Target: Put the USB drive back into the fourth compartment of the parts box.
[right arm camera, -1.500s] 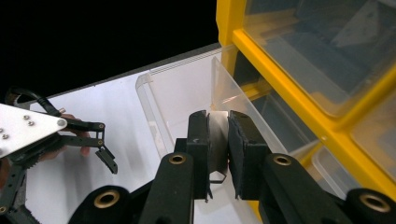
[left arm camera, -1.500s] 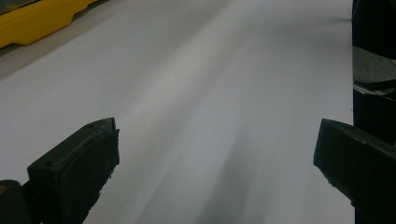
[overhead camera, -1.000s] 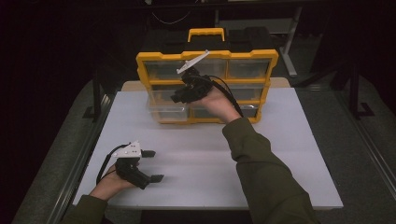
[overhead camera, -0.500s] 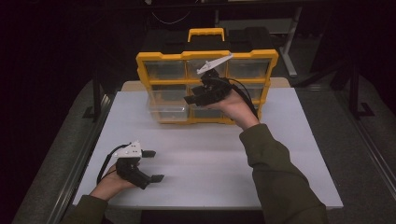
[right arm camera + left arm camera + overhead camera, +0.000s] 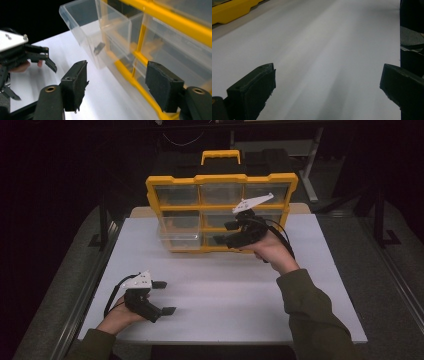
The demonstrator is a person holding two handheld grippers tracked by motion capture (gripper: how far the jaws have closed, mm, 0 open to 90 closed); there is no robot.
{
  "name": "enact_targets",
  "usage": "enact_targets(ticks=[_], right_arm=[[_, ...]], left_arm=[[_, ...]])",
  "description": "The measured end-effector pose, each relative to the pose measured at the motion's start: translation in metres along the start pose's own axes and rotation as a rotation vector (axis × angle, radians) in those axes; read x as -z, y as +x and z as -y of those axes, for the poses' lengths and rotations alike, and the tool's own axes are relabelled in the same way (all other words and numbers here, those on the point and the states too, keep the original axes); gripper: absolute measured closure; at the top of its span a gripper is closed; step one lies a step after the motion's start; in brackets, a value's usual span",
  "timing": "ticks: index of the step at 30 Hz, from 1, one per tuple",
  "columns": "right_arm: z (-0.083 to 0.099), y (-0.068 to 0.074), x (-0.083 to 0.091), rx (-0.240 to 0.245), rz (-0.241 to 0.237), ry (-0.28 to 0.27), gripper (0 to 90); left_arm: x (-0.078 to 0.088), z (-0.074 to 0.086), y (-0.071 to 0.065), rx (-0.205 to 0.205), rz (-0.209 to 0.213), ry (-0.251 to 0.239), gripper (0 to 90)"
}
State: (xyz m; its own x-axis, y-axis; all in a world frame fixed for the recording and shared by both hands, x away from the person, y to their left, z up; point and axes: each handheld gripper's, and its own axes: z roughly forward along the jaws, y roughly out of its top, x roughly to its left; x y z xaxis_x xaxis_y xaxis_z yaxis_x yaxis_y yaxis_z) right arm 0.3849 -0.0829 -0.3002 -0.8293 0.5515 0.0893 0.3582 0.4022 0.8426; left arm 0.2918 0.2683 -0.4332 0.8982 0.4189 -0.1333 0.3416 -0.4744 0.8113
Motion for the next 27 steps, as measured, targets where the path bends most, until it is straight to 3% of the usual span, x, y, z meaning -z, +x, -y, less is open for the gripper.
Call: enact_targets(ticks=[21,27], right_arm=[[0.079,0.004,0.008,-0.054,0.046,-0.027,18.1],[0.114,0.006,0.012,-0.087,0.077,-0.022,13.0]], left_arm=[[0.000,0.000,0.000,0.001,-0.004,0.000,0.0],[0.001,0.000,-0.001,-0.003,-0.001,0.003,0.0]])
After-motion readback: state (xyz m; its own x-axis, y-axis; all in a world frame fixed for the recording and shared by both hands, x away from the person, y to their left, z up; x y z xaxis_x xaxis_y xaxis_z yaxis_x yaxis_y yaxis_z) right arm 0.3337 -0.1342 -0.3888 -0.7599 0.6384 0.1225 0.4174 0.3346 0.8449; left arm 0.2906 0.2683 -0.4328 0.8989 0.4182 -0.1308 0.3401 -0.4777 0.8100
